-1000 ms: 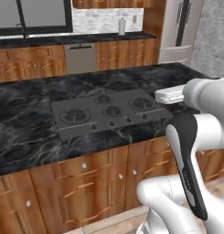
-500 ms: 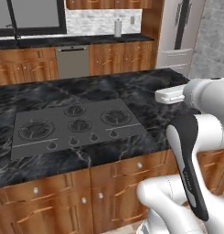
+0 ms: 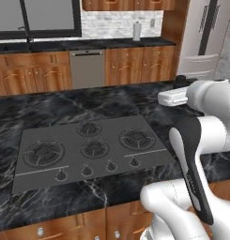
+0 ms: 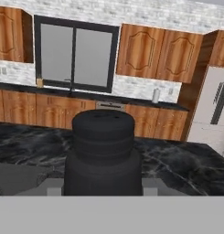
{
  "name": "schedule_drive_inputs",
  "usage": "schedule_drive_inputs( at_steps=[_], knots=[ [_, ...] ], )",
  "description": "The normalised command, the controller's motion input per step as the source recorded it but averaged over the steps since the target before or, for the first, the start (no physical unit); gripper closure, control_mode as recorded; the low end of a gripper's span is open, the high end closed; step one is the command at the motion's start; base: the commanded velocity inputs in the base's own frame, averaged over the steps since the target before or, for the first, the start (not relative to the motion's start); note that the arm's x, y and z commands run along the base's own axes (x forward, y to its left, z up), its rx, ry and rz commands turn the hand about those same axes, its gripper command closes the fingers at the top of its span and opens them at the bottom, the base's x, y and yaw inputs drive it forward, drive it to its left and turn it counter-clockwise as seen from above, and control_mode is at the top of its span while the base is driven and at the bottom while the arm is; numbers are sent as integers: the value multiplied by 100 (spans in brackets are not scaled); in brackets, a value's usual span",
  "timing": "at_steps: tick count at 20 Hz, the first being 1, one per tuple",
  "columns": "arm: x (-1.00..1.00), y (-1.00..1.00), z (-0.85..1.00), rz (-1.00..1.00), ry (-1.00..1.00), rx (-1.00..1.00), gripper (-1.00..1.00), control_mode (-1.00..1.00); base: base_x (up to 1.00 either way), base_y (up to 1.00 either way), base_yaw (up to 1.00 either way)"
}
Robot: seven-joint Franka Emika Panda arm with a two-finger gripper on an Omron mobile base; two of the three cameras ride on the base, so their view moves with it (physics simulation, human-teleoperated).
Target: Take 2 condiments from the cabinet and move them on the counter near the stove.Make sure the condiments are lined up with each other, next to each other.
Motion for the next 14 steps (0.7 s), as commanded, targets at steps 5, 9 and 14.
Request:
schedule_drive_inputs(
  at_steps=[5, 9, 14],
  knots=[
    [0, 0, 0, 0, 0, 0, 100, 100, 33, -1, 7],
    [0, 0, 0, 0, 0, 0, 100, 100, 10, -1, 1],
    [0, 0, 0, 0, 0, 0, 100, 100, 30, -20, 14]
  ],
)
